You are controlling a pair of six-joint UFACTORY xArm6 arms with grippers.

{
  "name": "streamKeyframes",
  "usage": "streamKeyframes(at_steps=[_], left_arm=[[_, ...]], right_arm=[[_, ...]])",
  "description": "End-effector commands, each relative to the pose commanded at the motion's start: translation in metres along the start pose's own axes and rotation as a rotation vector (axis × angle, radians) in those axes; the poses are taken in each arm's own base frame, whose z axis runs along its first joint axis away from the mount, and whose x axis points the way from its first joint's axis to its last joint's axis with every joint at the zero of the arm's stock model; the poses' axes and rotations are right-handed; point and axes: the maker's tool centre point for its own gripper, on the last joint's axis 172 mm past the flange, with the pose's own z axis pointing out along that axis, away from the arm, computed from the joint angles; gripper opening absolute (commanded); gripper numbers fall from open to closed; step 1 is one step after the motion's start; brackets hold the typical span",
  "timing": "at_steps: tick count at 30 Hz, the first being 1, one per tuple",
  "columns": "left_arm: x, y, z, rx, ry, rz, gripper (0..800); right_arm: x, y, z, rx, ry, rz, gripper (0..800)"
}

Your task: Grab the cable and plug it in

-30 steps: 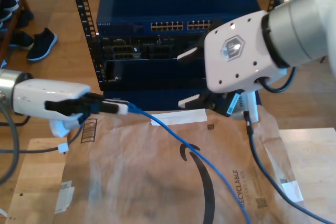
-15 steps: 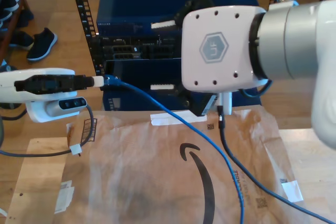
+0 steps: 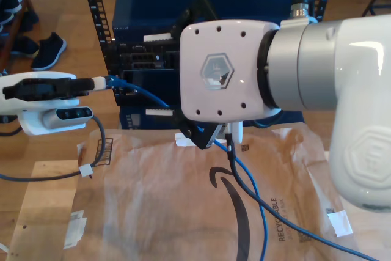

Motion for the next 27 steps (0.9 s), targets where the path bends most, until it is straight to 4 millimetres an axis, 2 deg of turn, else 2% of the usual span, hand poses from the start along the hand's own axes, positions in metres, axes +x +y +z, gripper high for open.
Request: streamKeyframes(at_steps=[3, 6, 11, 17, 27], left_arm=[[0.000, -0.002, 0.001, 0.009, 0.002, 0.000, 7], [0.001, -0.006, 0.001, 0.022, 0.003, 0.002, 7], [0.002, -0.007, 0.002, 0.027, 0.005, -0.001, 13], [0.005, -0.011, 0.004, 0.046, 0.009, -0.008, 21], [0.009, -0.013, 0.014, 0.075, 0.030, -0.019, 21]], right_arm=[[0.001, 0.011, 0.008, -0.026, 0.002, -0.005, 766], [-0.010, 0.027, 0.021, -0.070, -0.004, -0.054, 766], [-0.018, 0.025, 0.025, -0.041, -0.010, -0.079, 756], [-0.014, 0.023, 0.027, -0.029, 0.003, -0.087, 731], [-0.012, 0.017, 0.030, -0.012, 0.010, -0.088, 610]])
